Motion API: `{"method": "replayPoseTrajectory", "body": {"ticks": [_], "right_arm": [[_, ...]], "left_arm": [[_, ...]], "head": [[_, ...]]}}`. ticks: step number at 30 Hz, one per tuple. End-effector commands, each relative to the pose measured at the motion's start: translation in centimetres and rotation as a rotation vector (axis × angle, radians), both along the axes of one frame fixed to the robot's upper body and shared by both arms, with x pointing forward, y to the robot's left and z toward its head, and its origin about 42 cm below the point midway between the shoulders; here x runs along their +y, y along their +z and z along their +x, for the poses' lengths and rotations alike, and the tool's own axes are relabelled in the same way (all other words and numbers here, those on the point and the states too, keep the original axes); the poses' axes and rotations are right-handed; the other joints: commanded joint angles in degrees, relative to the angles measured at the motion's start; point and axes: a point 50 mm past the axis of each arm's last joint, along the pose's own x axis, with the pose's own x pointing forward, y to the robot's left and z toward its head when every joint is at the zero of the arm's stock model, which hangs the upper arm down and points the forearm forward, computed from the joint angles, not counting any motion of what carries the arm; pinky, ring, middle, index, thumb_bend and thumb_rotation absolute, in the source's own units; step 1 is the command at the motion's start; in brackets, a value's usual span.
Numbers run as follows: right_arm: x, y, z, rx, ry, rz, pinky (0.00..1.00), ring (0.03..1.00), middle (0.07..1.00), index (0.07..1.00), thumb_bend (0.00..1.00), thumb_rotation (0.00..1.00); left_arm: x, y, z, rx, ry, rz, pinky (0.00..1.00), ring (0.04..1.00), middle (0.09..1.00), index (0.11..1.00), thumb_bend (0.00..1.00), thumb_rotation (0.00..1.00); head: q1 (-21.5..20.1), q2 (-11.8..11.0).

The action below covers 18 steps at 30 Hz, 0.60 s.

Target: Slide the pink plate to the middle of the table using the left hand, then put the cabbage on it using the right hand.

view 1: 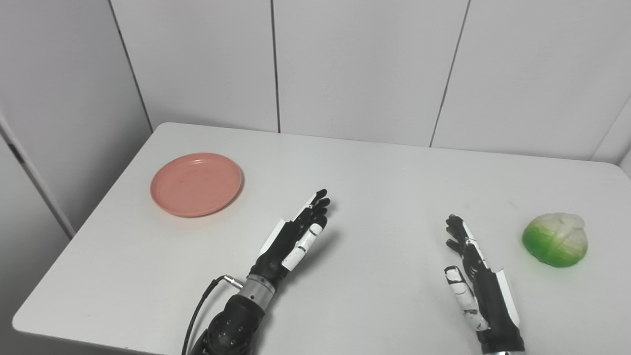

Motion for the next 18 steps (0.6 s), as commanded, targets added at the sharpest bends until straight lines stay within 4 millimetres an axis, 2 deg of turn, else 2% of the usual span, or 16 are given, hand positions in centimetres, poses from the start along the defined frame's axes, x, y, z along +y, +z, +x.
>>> {"method": "replayPoseTrajectory", "body": {"ticks": [1,18], "right_arm": [[-2.39,-2.56,0.32,0.092,-0.039,-0.043,0.89,0.926,0.932,0.929,0.36,1.00],[-2.03,-2.32,0.11,0.091,-0.039,-0.034,0.89,0.925,0.931,0.928,0.37,1.00]], "left_arm": [[-1.03,-4.81,-2.99,0.150,0.011,-0.016,0.91,0.941,0.955,0.954,0.53,1.00],[-0.57,-4.50,-3.13,0.140,0.032,-0.030,0.92,0.945,0.965,0.962,0.53,1.00]], "head": [[0.19,-0.19],[-0.22,0.27]]}}
